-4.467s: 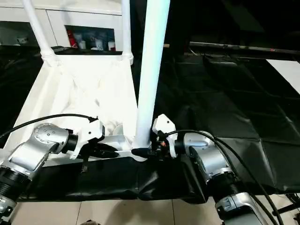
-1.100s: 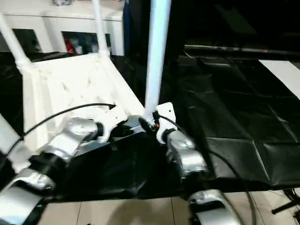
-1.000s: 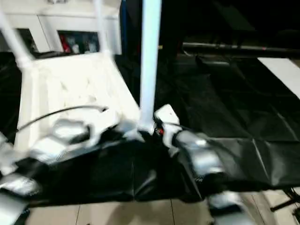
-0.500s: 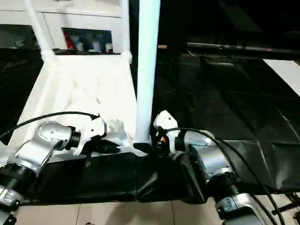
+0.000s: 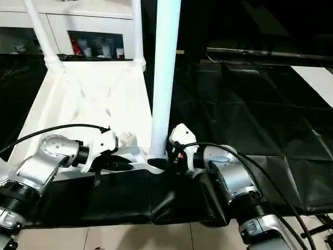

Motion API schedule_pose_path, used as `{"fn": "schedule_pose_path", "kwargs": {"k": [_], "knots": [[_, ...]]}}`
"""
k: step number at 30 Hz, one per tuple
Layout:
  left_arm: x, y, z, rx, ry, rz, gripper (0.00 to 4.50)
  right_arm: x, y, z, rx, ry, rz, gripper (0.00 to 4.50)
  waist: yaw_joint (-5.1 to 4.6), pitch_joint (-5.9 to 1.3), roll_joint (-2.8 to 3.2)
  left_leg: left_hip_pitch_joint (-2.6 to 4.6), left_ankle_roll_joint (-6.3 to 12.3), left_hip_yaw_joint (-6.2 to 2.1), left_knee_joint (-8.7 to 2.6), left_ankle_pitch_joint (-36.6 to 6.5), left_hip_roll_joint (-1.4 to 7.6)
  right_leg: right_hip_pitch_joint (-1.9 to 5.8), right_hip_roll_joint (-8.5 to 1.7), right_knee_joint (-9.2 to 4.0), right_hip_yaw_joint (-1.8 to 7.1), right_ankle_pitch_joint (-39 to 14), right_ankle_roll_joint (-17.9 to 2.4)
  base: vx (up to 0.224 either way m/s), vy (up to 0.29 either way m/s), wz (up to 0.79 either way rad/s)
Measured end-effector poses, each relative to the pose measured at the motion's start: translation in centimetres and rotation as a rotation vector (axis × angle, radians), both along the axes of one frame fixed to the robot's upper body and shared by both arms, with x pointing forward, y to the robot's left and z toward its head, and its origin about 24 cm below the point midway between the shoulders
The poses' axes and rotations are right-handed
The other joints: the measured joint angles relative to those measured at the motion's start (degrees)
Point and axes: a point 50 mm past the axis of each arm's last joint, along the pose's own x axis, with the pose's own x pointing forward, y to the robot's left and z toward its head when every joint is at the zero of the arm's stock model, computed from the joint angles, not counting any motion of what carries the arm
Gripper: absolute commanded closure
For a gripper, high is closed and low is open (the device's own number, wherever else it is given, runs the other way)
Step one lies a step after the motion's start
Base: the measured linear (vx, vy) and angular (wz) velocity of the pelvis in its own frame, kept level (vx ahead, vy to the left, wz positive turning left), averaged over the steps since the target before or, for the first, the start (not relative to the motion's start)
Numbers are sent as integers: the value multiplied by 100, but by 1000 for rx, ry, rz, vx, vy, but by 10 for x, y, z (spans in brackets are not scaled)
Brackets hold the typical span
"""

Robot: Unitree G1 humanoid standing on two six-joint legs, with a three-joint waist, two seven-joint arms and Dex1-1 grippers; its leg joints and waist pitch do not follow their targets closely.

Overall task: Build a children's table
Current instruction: Rotate leg to tighten

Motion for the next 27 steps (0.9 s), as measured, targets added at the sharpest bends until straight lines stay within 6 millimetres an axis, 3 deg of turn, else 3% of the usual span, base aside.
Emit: {"fn": "schedule_pose_path", "kwargs": {"k": [7,12,15,17,23,27], "knots": [[26,-35,-7,1,-66,223,450,22,10,-13,81,21,-503,187,-34,-7,5,31,-1,-3,13,1,-4,14,-1,-1,7,-6,18,0,0,0],[36,-58,-10,9,-91,296,450,31,23,-14,78,28,-707,187,-10,-14,8,24,-1,-7,14,1,-12,24,-11,-9,11,-6,19,0,0,0],[36,-58,-10,13,-101,290,450,31,25,-15,69,13,-713,187,-9,-23,2,23,-1,-7,13,1,-11,25,-12,-10,9,-6,20,0,0,0],[35,-58,-10,14,-99,284,450,31,25,-15,75,10,-708,131,-15,-27,13,22,-1,-6,12,1,-11,23,-11,-10,9,-6,20,0,0,0],[35,-46,-7,21,-110,244,450,29,17,-17,60,10,-607,75,-18,-24,14,6,-1,-5,-13,1,-7,0,-7,-7,-1,-3,22,0,0,0],[28,-32,-5,14,-116,155,450,26,3,-13,6,-20,-440,75,0,-16,39,-7,-1,-4,-24,1,-2,-5,-1,-3,-5,-6,28,0,0,0]]}}
